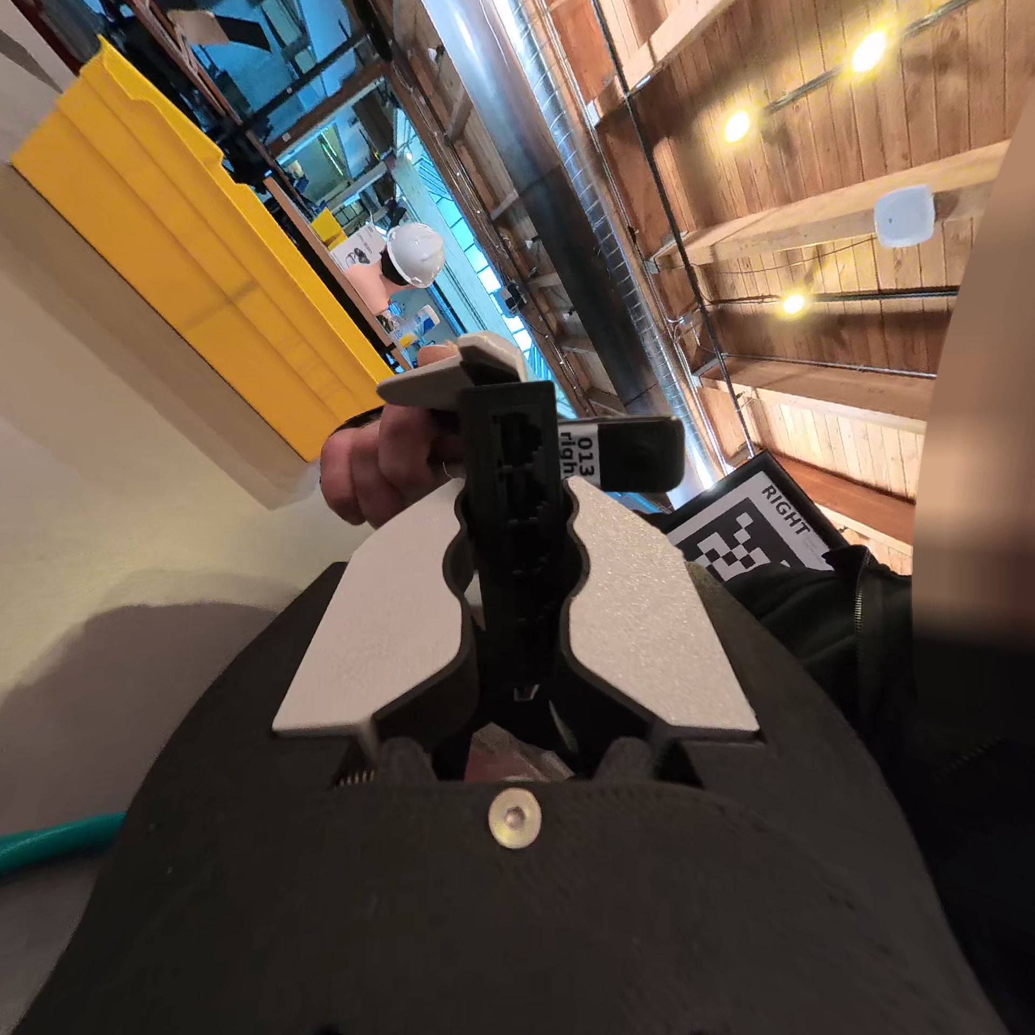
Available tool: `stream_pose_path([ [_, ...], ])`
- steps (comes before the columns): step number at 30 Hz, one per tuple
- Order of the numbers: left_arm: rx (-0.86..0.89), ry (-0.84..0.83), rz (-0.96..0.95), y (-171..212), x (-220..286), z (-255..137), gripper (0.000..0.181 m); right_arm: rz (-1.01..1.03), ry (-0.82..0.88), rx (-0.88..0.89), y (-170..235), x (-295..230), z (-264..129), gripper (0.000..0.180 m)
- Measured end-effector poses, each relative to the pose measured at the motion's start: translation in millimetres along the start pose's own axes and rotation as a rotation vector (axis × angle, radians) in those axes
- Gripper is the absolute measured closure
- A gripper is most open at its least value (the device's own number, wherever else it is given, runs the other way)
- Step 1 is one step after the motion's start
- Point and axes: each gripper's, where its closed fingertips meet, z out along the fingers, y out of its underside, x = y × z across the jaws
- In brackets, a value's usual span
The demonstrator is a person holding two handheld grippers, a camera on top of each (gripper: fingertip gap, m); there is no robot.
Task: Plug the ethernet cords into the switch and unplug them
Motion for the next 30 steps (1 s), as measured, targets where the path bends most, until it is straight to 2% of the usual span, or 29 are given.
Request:
stream_pose_path([
  [1, -0.001, 0.003, -0.010, 1, 1, 1, 0.153, -0.018, 0.013, -0.013, 1, 1, 0, 0.064],
  [3, 0.019, 0.019, -0.050, 1, 3, 3, 0.153, -0.046, 0.045, -0.028, 1, 4, 1, 0.064],
  [5, 0.015, 0.033, -0.048, 3, 4, 4, 0.153, -0.040, 0.048, -0.005, -3, 5, -1, 0.073],
  [12, 0.021, 0.018, -0.036, 3, 4, 5, 0.153, -0.022, 0.046, 0.003, -4, 5, -3, 0.074],
  [20, 0.015, 0.044, -0.027, -1, 12, 9, 0.148, 0.121, 0.003, 0.114, -17, 6, -7, 0.076],
  [27, 0.009, -0.024, 0.034, -15, 7, 2, 0.117, 0.259, -0.013, 0.250, -24, 15, -14, 0.077],
  [30, -0.074, -0.149, 0.194, -22, -8, -11, 0.114, 0.341, 0.007, 0.317, -21, 27, -24, 0.076],
])
